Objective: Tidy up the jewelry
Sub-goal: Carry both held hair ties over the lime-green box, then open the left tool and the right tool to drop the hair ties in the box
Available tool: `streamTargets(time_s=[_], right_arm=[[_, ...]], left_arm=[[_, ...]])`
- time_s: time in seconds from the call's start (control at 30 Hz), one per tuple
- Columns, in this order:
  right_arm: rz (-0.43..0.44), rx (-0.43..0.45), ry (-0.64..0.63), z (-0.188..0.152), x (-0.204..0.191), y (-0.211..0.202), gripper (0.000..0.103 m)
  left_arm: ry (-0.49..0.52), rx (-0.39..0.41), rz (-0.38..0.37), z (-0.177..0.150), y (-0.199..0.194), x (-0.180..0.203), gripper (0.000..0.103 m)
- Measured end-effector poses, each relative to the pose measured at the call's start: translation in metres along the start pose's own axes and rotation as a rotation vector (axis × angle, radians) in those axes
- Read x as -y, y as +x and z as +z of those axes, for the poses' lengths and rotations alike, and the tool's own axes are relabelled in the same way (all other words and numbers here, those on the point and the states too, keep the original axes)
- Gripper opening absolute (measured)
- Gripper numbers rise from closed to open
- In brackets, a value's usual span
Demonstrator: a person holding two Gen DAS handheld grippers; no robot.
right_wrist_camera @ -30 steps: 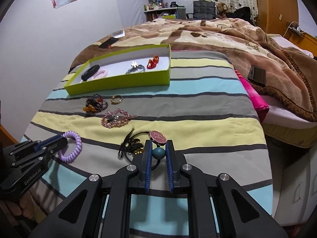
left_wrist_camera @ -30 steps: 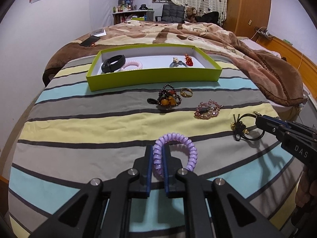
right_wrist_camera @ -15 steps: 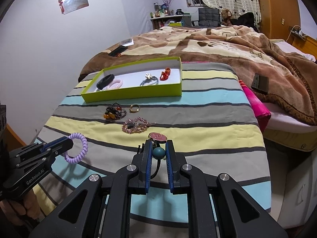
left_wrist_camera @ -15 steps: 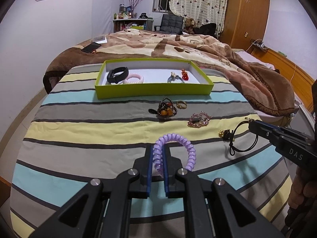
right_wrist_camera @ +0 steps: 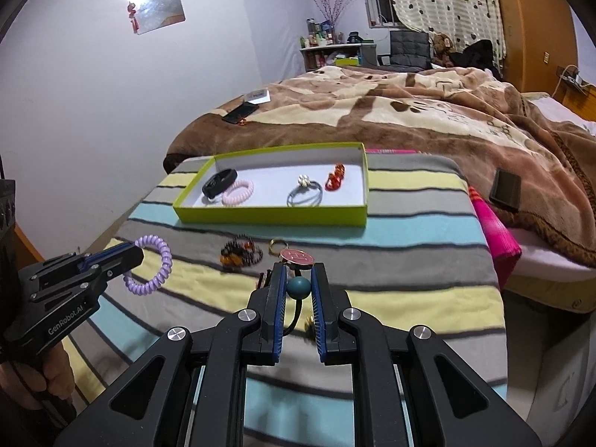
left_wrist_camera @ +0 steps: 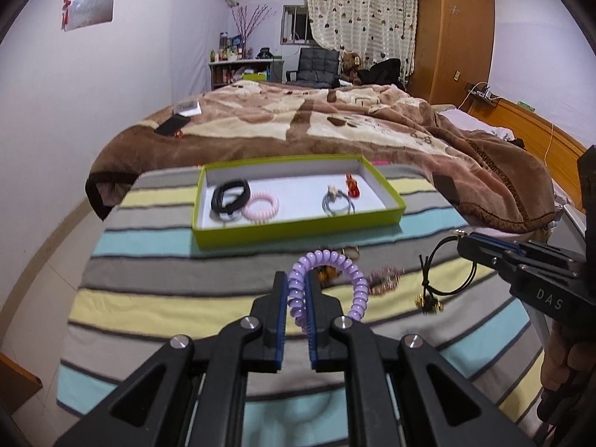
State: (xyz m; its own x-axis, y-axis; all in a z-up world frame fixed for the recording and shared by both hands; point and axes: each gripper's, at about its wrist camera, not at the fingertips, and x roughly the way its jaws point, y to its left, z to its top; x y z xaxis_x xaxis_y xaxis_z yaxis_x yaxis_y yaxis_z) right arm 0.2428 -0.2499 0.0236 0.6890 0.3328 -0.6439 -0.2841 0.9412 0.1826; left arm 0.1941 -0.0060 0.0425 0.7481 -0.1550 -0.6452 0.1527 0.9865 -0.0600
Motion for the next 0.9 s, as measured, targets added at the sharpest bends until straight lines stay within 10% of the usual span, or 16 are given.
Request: streamTargets(time_s=[0.9], right_arm=[[-0.010,-0.012,0.000,0.093,0.033,0.093,0.014]], left_arm=[[-0.008,-0.020,0.012,0.099,0.113,-0.018,0.010]])
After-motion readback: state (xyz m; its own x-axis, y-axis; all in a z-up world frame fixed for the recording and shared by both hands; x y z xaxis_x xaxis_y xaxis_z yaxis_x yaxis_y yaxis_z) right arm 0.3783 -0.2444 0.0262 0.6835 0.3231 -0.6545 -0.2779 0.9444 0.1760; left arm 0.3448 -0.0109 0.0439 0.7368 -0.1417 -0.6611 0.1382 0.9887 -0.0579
